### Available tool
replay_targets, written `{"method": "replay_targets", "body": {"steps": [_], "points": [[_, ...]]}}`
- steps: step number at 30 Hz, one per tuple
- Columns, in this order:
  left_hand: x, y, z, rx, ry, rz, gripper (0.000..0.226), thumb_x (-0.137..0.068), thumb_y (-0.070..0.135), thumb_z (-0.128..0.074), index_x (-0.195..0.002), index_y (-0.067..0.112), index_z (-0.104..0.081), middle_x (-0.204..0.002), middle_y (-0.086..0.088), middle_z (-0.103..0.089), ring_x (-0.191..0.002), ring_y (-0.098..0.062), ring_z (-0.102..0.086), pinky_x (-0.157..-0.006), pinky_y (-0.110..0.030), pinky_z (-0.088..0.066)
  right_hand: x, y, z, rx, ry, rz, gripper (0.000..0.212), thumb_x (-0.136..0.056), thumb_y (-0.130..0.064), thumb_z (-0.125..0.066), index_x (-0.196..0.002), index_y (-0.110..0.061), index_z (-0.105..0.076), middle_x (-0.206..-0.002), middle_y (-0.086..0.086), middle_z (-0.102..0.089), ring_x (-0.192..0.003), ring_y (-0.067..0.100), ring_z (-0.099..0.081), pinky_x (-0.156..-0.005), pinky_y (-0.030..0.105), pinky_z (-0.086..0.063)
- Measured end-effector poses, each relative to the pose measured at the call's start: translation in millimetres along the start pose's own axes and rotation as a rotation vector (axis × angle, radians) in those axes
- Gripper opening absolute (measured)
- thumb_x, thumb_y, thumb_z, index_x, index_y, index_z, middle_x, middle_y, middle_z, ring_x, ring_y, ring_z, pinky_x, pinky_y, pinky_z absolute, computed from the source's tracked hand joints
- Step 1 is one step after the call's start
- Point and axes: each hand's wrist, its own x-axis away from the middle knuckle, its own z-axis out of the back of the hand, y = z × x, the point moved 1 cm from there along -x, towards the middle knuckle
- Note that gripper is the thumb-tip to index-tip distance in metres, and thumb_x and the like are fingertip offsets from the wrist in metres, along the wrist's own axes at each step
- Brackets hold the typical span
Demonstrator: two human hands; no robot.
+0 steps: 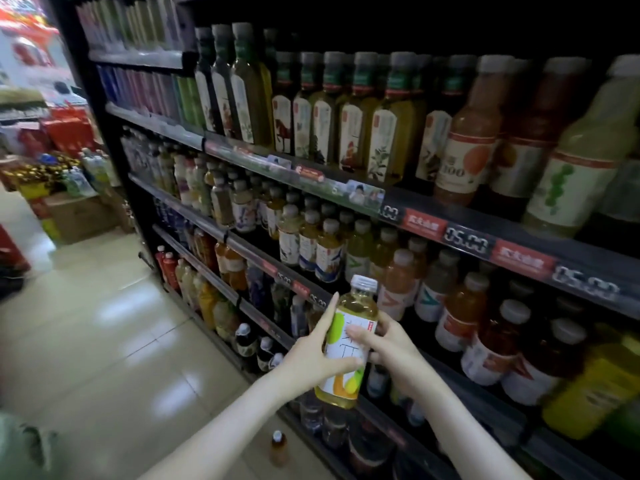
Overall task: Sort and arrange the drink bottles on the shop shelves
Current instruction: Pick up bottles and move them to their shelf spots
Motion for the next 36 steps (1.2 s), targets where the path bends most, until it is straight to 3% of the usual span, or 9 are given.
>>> {"method": "replay_targets", "body": {"steps": [5, 12, 16, 18, 22, 25, 29, 31, 36], "points": [[-28, -29, 62, -0.02, 0.049, 0.067, 0.115, -0.069, 0.045, -0.076, -0.131, 0.07, 0.017, -0.118, 0.019, -0.064, -0.096, -0.003, -0.066, -0.088, -0.033, -0.055, -59, 4, -57, 0.044, -0.04, -0.022, 0.044, -0.077, -0.013, -0.08, -0.115, -0.015, -0.058, -0.108, 0.005, -0.072, -0.096, 0.02, -0.071, -0.081, 0.035, -0.058], [-63, -75, 180, -0.073, -0.041, 0.089, 0.105, -0.064, 0.042, -0.08, -0.14, 0.059, -0.01, -0.109, 0.018, -0.067, -0.093, -0.004, -0.067, -0.086, -0.033, -0.056, -127, 6, -153, -0.09, 0.009, -0.091, 0.04, -0.083, -0.006, -0.072, -0.119, -0.011, -0.054, -0.106, 0.009, -0.071, -0.089, 0.022, -0.072, -0.067, 0.028, -0.057], [-73, -102, 250, 0.16, -0.121, 0.168, 0.091, -0.068, 0.02, -0.086, -0.137, 0.04, -0.03, -0.109, 0.005, -0.068, -0.093, -0.012, -0.07, -0.077, -0.032, -0.057, -159, 10, -208, 0.004, -0.027, -0.128, 0.06, -0.076, -0.03, -0.078, -0.126, -0.013, -0.05, -0.119, 0.008, -0.065, -0.1, 0.016, -0.069, -0.079, 0.031, -0.057], [-74, -112, 277, 0.213, -0.142, 0.198, 0.082, -0.076, 0.007, -0.079, -0.136, 0.037, -0.032, -0.11, 0.001, -0.068, -0.09, -0.013, -0.071, -0.068, -0.026, -0.056, -170, 13, -227, 0.06, -0.03, -0.149, 0.056, -0.08, -0.032, -0.077, -0.126, -0.015, -0.05, -0.12, 0.007, -0.063, -0.102, 0.014, -0.068, -0.084, 0.033, -0.057], [-85, -129, 309, 0.23, -0.162, 0.21, 0.093, -0.063, 0.016, -0.085, -0.138, 0.037, -0.034, -0.111, -0.001, -0.069, -0.095, -0.019, -0.07, -0.08, -0.04, -0.058, -185, 13, -248, 0.136, -0.019, -0.18, 0.049, -0.086, -0.035, -0.069, -0.127, -0.018, -0.051, -0.119, 0.003, -0.062, -0.103, 0.013, -0.066, -0.079, 0.026, -0.057], [-101, -132, 316, 0.253, -0.172, 0.226, 0.088, -0.071, 0.009, -0.083, -0.139, 0.032, -0.032, -0.115, -0.002, -0.066, -0.095, -0.016, -0.07, -0.075, -0.031, -0.057, -198, 11, -249, 0.154, -0.011, -0.197, 0.047, -0.087, -0.035, -0.068, -0.127, -0.017, -0.052, -0.12, 0.005, -0.063, -0.102, 0.014, -0.067, -0.075, 0.025, -0.056], [-126, -136, 319, 0.272, -0.12, 0.308, 0.074, -0.074, 0.013, -0.081, -0.133, 0.02, -0.038, -0.112, -0.002, -0.067, -0.093, -0.014, -0.07, -0.073, -0.026, -0.056, -223, 10, -237, 0.254, 0.174, -0.145, 0.043, -0.088, -0.03, -0.068, -0.125, -0.022, -0.047, -0.124, 0.003, -0.058, -0.1, 0.013, -0.063, -0.082, 0.031, -0.057], [-142, -136, 322, 0.252, -0.114, 0.327, 0.059, -0.076, 0.015, -0.079, -0.126, 0.014, -0.048, -0.108, -0.002, -0.07, -0.091, -0.015, -0.07, -0.072, -0.025, -0.056, -235, 10, -226, 0.383, 0.338, -0.091, 0.056, -0.088, -0.024, -0.069, -0.136, -0.022, -0.041, -0.13, 0.002, -0.053, -0.102, 0.009, -0.057, -0.087, 0.028, -0.051], [-181, -141, 331, 0.282, -0.056, 0.303, 0.052, -0.075, 0.013, -0.081, -0.118, 0.018, -0.053, -0.105, -0.002, -0.071, -0.088, -0.017, -0.071, -0.071, -0.029, -0.056, -269, 3, -202, 0.61, 0.518, 0.101, 0.077, -0.089, -0.013, -0.066, -0.151, -0.016, -0.021, -0.15, 0.0, -0.033, -0.138, 0.017, -0.033, -0.113, 0.028, -0.027]]}}
